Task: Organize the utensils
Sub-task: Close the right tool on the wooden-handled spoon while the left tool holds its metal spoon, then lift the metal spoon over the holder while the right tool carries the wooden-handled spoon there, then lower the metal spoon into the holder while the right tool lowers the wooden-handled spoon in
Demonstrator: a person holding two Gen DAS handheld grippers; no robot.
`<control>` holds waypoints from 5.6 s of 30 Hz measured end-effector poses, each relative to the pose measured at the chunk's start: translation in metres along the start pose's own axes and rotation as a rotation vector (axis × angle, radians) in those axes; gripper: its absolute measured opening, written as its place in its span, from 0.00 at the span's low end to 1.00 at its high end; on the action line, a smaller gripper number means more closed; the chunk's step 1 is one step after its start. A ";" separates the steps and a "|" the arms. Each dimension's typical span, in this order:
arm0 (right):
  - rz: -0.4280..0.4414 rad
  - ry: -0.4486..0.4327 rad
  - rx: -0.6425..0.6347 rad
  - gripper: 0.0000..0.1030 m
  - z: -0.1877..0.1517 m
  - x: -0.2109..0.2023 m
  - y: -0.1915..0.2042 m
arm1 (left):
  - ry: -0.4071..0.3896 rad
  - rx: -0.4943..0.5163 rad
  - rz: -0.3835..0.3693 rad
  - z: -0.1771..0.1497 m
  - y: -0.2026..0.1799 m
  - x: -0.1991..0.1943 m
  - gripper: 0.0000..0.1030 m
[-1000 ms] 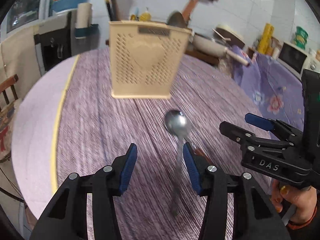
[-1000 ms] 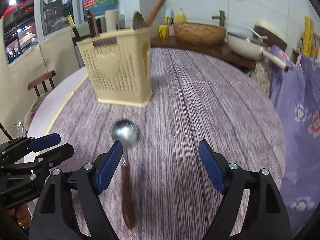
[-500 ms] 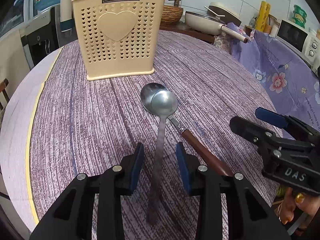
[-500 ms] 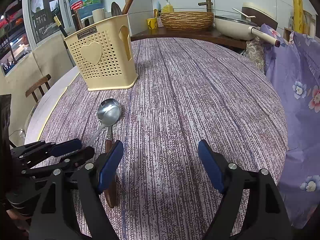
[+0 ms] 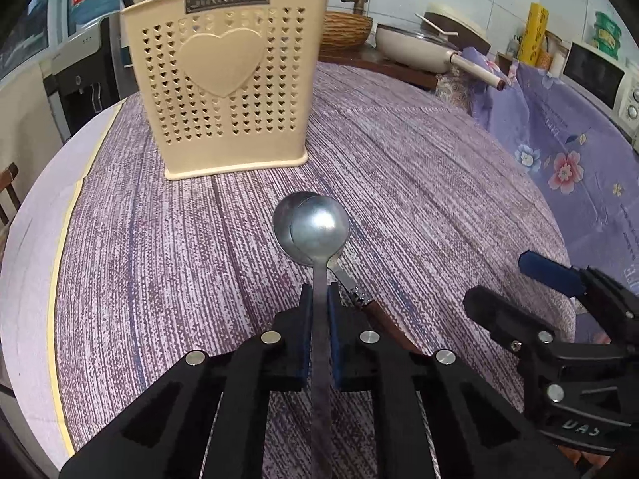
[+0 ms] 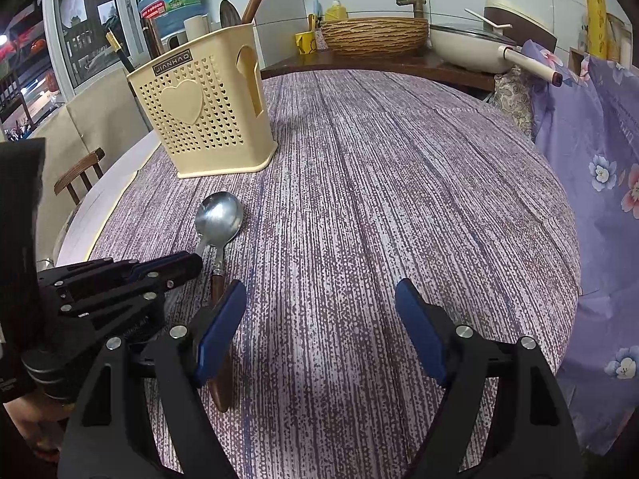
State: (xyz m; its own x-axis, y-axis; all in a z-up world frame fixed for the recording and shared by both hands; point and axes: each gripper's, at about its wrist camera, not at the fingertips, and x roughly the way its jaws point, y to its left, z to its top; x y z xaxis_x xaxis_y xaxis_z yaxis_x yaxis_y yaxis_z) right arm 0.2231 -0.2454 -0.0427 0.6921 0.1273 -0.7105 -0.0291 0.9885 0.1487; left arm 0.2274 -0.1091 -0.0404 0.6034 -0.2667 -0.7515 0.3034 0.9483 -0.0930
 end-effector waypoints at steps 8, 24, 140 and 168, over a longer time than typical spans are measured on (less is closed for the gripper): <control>0.009 0.012 -0.016 0.73 0.002 0.005 0.009 | -0.036 -0.096 0.048 -0.007 0.035 -0.022 0.08; 0.019 0.041 -0.068 0.73 0.001 0.012 0.025 | 0.002 -0.102 0.133 -0.019 0.055 -0.018 0.16; 0.163 -0.064 -0.150 0.46 0.108 -0.028 0.072 | -0.253 -0.162 0.060 0.061 0.074 -0.092 0.35; 0.147 -0.398 -0.141 0.46 0.257 -0.104 0.106 | -0.668 -0.195 0.019 0.202 0.074 -0.168 0.35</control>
State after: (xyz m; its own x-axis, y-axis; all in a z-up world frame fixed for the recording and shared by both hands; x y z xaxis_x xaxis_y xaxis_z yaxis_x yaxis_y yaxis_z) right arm 0.3335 -0.1753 0.2232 0.8962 0.2526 -0.3648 -0.2266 0.9674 0.1131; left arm 0.2976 -0.0289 0.2112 0.9510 -0.2386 -0.1968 0.1875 0.9508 -0.2466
